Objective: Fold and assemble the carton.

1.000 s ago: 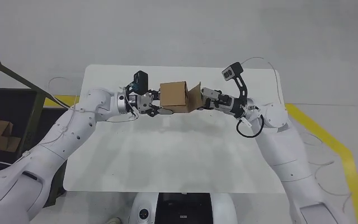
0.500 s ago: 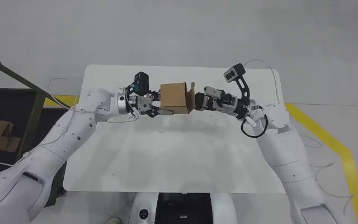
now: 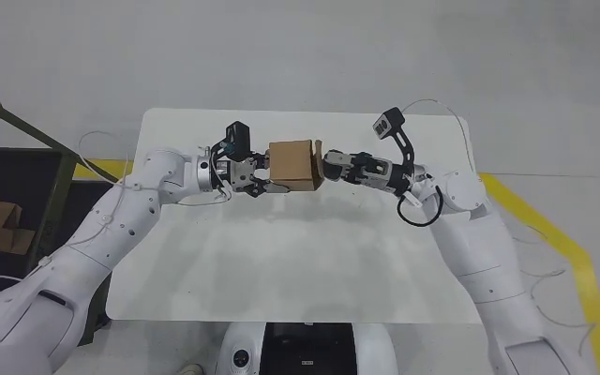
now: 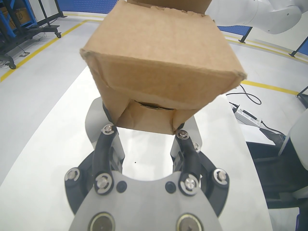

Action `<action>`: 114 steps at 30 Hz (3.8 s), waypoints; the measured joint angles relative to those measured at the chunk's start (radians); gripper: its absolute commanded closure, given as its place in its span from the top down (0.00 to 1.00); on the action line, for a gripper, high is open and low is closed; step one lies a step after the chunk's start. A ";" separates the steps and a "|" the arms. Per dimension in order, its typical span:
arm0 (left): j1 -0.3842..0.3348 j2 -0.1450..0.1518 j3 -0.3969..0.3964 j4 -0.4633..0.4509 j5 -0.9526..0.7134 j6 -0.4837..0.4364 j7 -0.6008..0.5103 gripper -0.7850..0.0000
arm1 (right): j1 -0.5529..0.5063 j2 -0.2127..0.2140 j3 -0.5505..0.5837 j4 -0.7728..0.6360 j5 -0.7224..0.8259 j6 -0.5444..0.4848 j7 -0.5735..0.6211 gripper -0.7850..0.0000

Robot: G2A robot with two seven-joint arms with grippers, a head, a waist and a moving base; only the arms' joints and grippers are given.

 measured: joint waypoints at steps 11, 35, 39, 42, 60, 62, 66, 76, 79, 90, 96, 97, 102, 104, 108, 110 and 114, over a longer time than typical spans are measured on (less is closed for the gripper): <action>0.019 -0.005 -0.033 -0.006 0.016 0.000 -0.024 0.46 | -0.017 0.016 0.018 -0.056 -0.107 0.029 -0.024 0.22; 0.054 -0.024 -0.090 -0.037 0.072 0.035 -0.098 0.45 | 0.005 0.028 -0.008 -0.054 -0.198 0.065 -0.036 0.20; 0.057 -0.027 -0.097 -0.039 0.074 0.034 -0.107 0.45 | 0.006 0.031 -0.009 -0.058 -0.210 0.069 -0.038 0.18; 0.059 -0.030 -0.102 -0.039 0.075 0.032 -0.110 0.45 | 0.007 0.032 -0.011 -0.058 -0.215 0.072 -0.041 0.18; 0.074 -0.045 -0.136 -0.033 0.085 0.011 -0.100 0.50 | 0.030 0.032 -0.038 -0.051 -0.236 0.088 -0.086 0.12; 0.076 -0.046 -0.139 -0.031 0.087 0.007 -0.097 0.49 | 0.029 0.032 -0.037 -0.050 -0.232 0.087 -0.094 0.11; 0.079 -0.049 -0.147 -0.027 0.090 0.003 -0.092 0.48 | 0.026 0.033 -0.034 -0.051 -0.227 0.086 -0.099 0.10; 0.087 -0.056 -0.158 -0.041 0.125 0.019 -0.109 0.47 | 0.026 0.034 -0.044 -0.058 -0.237 0.098 -0.111 0.07; 0.093 -0.058 -0.163 -0.049 0.134 0.030 -0.114 0.46 | 0.030 0.034 -0.047 -0.057 -0.243 0.103 -0.112 0.07; 0.122 -0.061 -0.185 -0.086 0.166 0.102 -0.158 0.37 | 0.033 0.038 -0.059 -0.085 -0.294 0.130 -0.126 0.04; 0.131 -0.063 -0.194 -0.104 0.180 0.115 -0.183 0.38 | 0.028 0.040 -0.062 -0.091 -0.304 0.136 -0.131 0.03; 0.132 -0.064 -0.195 -0.106 0.181 0.115 -0.186 0.38 | 0.029 0.040 -0.062 -0.091 -0.304 0.137 -0.132 0.03; 0.138 -0.066 -0.201 -0.111 0.180 0.115 -0.196 0.36 | 0.032 0.040 -0.072 -0.106 -0.319 0.134 -0.125 0.03; 0.140 -0.067 -0.204 -0.111 0.177 0.110 -0.199 0.36 | 0.031 0.040 -0.076 -0.111 -0.323 0.131 -0.125 0.04; 0.142 -0.069 -0.207 -0.111 0.173 0.100 -0.204 0.36 | 0.029 0.039 -0.071 -0.112 -0.316 0.116 -0.159 0.04; 0.142 -0.070 -0.208 -0.109 0.171 0.093 -0.205 0.37 | 0.032 0.039 -0.074 -0.112 -0.319 0.115 -0.161 0.04; 0.142 -0.073 -0.211 -0.106 0.165 0.085 -0.205 0.38 | 0.037 0.040 -0.088 -0.117 -0.330 0.109 -0.126 0.05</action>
